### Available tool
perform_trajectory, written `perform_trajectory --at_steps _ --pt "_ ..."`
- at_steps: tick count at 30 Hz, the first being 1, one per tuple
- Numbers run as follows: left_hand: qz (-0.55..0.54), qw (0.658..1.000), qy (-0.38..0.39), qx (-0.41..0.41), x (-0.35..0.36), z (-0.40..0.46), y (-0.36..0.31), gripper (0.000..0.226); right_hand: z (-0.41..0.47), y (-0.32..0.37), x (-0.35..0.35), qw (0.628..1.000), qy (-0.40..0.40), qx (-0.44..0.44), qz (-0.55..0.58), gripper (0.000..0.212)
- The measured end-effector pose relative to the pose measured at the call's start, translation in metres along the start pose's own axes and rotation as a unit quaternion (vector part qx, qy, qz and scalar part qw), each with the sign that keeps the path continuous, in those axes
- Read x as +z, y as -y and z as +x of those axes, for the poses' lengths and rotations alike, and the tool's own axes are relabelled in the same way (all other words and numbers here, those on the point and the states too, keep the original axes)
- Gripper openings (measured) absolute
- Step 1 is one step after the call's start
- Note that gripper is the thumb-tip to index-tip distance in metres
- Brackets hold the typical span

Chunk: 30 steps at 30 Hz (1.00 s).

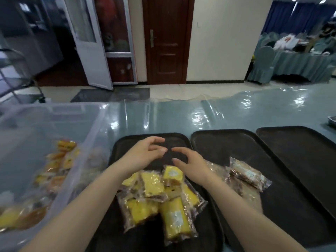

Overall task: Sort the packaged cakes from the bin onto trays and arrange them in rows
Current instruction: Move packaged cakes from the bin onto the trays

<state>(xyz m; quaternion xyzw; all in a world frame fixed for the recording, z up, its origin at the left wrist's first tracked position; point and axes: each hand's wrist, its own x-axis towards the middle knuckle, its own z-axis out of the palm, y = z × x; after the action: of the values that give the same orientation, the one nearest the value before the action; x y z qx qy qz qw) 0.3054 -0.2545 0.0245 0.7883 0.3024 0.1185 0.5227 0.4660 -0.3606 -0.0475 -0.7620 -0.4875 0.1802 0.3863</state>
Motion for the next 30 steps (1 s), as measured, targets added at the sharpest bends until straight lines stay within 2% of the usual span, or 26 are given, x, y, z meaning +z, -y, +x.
perform_trajectory --at_steps 8,12,15,18,22,26,28,30 --pt "0.009 0.989 -0.127 0.076 -0.122 -0.076 -0.004 0.027 0.039 0.135 0.092 0.991 0.000 -0.105 0.082 0.024" --pt "0.031 0.984 -0.145 0.104 -0.182 -0.104 0.006 0.028 0.048 0.187 0.129 0.984 0.007 -0.128 0.127 0.023" --pt "0.026 0.986 -0.147 0.080 -0.221 -0.115 0.034 0.027 0.051 0.214 0.151 0.982 0.029 -0.135 0.129 0.029" --pt "0.030 0.987 -0.153 0.044 -0.258 -0.120 0.070 0.026 0.056 0.230 0.170 0.983 0.062 -0.130 0.111 0.024" --pt "0.064 0.987 -0.148 0.015 -0.300 -0.116 0.105 0.026 0.072 0.245 0.185 0.985 0.120 -0.126 -0.012 0.034" --pt "0.106 0.985 -0.133 -0.019 -0.331 -0.098 0.127 0.026 0.096 0.257 0.201 0.956 0.197 -0.125 -0.176 0.051" --pt "0.123 0.983 -0.130 -0.028 -0.337 -0.089 0.139 0.028 0.109 0.260 0.213 0.917 0.249 -0.129 -0.284 0.064" --pt "0.128 0.981 -0.138 -0.038 -0.336 -0.083 0.154 0.031 0.117 0.258 0.228 0.843 0.325 -0.116 -0.412 0.082"
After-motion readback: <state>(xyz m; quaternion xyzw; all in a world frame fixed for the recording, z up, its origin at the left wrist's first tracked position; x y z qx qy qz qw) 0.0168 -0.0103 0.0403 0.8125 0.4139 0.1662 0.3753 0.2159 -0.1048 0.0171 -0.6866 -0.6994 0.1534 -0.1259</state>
